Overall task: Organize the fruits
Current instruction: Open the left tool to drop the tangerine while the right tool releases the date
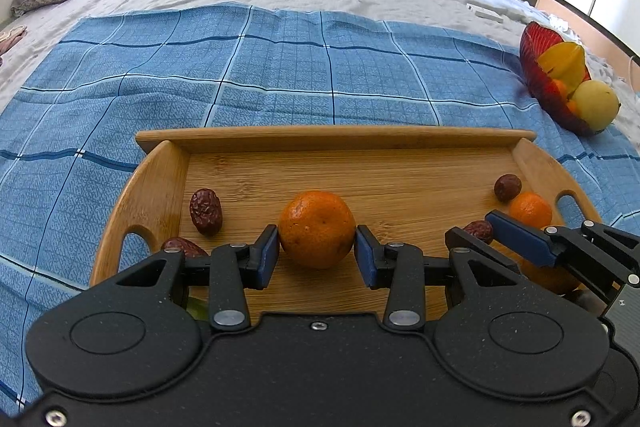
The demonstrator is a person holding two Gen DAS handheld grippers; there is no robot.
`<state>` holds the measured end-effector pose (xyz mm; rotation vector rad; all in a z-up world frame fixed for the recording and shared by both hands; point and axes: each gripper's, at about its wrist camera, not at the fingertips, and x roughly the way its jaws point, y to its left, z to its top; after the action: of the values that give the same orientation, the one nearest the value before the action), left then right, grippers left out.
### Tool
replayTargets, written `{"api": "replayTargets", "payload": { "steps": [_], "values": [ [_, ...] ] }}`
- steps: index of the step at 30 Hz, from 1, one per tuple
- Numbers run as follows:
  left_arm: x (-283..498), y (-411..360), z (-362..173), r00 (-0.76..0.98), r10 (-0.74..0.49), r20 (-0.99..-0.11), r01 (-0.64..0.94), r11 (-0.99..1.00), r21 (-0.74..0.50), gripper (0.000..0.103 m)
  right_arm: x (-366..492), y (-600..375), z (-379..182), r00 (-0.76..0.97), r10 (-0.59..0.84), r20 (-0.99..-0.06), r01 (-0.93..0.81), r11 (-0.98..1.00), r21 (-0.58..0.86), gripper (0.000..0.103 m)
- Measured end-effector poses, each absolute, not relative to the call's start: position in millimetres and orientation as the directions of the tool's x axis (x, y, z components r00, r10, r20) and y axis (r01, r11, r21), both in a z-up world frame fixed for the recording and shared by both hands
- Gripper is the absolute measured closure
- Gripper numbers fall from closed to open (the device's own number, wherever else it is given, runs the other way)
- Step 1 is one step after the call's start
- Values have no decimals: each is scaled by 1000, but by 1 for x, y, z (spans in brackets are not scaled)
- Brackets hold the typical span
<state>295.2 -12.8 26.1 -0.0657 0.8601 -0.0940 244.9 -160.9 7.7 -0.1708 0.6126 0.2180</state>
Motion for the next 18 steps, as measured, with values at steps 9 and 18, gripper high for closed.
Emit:
{"api": "replayTargets", "payload": {
  "steps": [9,18],
  "values": [
    [295,-13,26,651,-115,-750,58,993,-102,62,245,-160,8,796,150,-587,-254,962,-97,68],
    [284,-16,43,705,-127,-698,88,992,-92,27,238,-161,14,811,158,-564,-259,960,-103,47]
  ]
}}
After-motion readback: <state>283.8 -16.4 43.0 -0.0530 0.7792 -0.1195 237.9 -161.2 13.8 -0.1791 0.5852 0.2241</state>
